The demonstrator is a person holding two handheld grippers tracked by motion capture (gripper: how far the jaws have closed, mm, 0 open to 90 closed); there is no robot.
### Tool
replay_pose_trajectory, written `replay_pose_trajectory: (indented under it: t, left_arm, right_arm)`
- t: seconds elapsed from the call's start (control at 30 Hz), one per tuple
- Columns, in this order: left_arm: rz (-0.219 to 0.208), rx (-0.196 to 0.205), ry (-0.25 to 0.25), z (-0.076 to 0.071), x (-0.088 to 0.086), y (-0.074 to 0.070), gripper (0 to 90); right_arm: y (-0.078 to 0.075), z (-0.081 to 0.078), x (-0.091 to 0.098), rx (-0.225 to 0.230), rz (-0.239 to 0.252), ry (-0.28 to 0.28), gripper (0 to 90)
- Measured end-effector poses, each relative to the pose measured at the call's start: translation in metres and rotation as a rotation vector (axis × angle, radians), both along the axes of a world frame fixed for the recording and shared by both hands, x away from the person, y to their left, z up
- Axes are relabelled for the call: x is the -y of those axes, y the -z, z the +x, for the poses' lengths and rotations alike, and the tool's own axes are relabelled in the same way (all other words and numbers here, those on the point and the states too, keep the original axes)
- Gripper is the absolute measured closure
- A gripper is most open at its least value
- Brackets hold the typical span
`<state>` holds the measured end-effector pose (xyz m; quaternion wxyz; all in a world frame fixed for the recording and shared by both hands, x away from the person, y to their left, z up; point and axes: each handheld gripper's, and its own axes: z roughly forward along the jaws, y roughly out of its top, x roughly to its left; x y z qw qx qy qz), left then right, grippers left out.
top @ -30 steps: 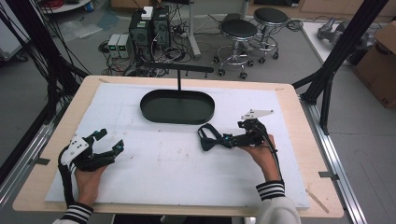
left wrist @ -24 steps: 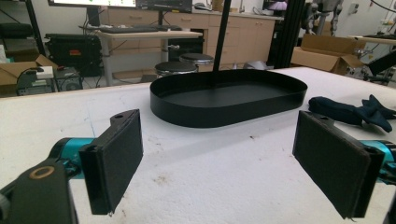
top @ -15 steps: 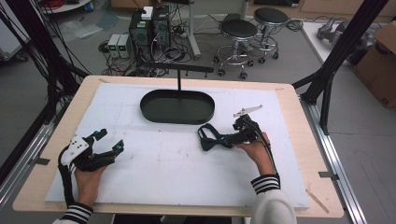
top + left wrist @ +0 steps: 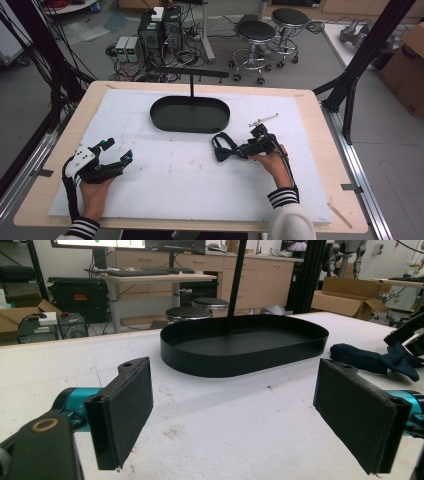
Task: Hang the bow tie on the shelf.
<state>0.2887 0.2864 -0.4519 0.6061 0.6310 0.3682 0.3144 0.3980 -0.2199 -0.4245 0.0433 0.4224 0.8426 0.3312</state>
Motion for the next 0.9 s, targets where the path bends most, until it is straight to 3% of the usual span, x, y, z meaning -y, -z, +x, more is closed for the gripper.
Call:
replay_pose_trajectory:
  t: [0.13,0.6,0.63,0.8,0.83,0.9]
  left_arm:
    - [0.001,0.001,0.001,0.0,0.0,0.0,16.5]
    - [0.002,0.001,0.002,-0.0001,-0.0001,0.0,16.5]
    - [0.002,0.002,0.001,-0.0001,0.0,0.0,16.5]
    - [0.002,0.003,0.001,-0.0001,0.0,0.0,16.5]
    - [0.002,0.003,0.001,-0.0001,0.0,0.0001,16.6]
    - [0.001,0.002,0.001,-0.0001,0.0,0.0,16.6]
  right_arm:
    - [0.0038,0.0009,-0.0002,-0.022,-0.011,0.0,25.2]
    - [0.0051,0.0004,-0.002,-0.007,-0.039,0.014,32.2]
    - [0.0037,-0.0008,-0.004,0.003,-0.066,0.012,39.8]
    - [0.003,-0.0026,-0.0063,-0.001,-0.058,0.011,47.0]
    - [0.0023,-0.0036,-0.0068,-0.01,-0.058,0.021,53.5]
    - [0.0022,-0.0037,-0.0068,-0.009,-0.059,0.017,55.7]
